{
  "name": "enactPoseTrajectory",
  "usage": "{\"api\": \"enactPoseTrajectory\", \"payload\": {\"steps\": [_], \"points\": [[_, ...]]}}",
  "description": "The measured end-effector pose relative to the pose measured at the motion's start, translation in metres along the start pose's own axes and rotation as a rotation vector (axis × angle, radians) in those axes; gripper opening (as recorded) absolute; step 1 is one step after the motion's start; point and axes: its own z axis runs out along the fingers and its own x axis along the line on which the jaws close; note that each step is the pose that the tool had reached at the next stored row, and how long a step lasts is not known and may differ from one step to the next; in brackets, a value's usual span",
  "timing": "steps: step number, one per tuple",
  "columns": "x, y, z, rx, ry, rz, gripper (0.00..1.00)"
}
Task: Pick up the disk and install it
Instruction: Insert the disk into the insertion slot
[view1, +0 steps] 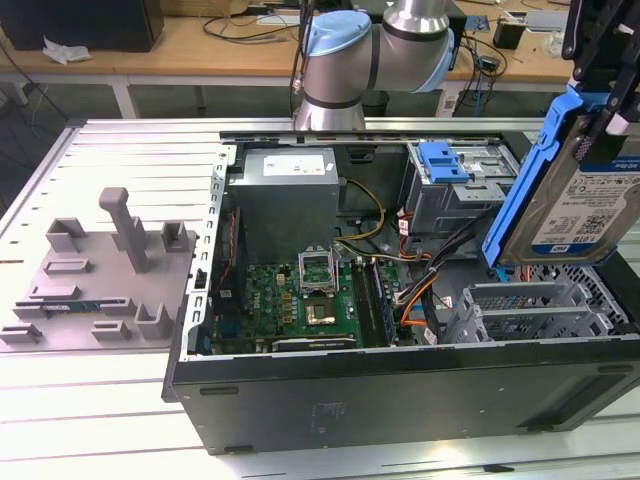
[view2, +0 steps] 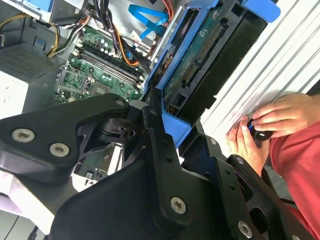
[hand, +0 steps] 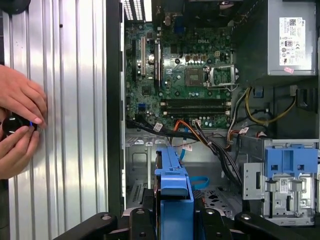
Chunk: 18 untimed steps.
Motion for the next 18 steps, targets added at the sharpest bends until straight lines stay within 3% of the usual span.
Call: {"api": "enactPoseTrajectory", "payload": {"steps": [18], "points": [[0.0000,-0.0017,0.0043,0.0003,-0.0033,0.000,0.37]]}}
